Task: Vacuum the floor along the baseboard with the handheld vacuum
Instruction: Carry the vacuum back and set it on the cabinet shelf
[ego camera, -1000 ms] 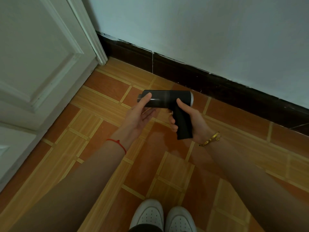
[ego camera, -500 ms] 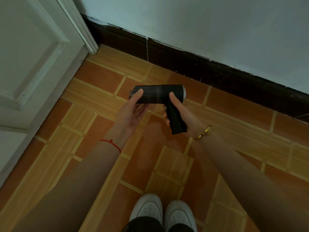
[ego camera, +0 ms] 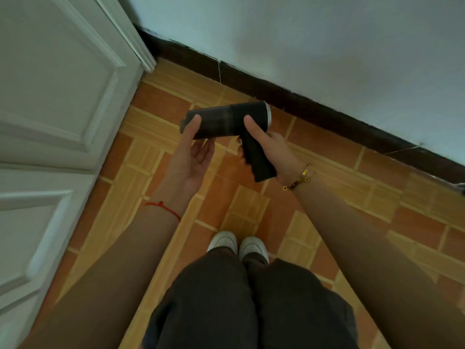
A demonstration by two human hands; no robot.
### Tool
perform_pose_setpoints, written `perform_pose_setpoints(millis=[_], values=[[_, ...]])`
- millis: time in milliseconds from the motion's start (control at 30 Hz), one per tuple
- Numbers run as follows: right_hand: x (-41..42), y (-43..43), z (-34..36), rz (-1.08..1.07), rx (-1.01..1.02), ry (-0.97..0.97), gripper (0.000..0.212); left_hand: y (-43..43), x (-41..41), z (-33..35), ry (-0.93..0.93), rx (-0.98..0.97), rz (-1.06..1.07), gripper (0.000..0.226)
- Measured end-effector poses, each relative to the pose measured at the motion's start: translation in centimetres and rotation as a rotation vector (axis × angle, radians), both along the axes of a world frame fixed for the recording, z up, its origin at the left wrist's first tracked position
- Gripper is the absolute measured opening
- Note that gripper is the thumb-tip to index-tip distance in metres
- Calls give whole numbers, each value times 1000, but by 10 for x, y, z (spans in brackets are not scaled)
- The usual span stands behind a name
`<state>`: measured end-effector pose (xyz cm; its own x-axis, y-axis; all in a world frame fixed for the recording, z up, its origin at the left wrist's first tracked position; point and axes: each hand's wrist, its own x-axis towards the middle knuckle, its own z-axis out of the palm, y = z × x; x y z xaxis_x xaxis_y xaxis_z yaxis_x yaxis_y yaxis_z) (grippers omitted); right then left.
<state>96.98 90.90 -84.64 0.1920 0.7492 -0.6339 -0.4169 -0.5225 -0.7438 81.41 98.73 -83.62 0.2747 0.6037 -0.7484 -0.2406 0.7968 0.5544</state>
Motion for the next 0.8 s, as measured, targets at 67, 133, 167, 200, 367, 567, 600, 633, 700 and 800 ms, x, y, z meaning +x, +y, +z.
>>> perform_pose_setpoints(millis=[67,133,167,200,367,567,600,633,700,800], values=[[-1,-4,55,-1,-13,-9,46,-6,0,55,-4,-10,7,63],[-1,-8,114,-1,-24,-15,46,-10,1,117,-12,-10,11,61],[-2,-11,144,-4,-27,-16,46,-12,1,148,-15,-7,11,59],[-2,-13,175,-10,-29,-18,46,-14,2,181,-15,0,6,56],[-9,-20,340,-42,-23,-38,50,-22,2,348,-16,49,13,34],[-19,-30,506,-74,-17,-103,41,-37,-7,508,-57,98,16,25],[-23,-33,527,-80,-21,-108,41,-40,-9,527,-63,96,22,25],[-26,-36,546,-88,-28,-114,41,-42,-12,544,-61,93,30,25],[-34,-43,578,-97,-37,-126,42,-48,-19,574,-55,91,44,28],[-44,-54,613,-87,-11,-122,43,-60,-31,607,-46,97,52,33]])
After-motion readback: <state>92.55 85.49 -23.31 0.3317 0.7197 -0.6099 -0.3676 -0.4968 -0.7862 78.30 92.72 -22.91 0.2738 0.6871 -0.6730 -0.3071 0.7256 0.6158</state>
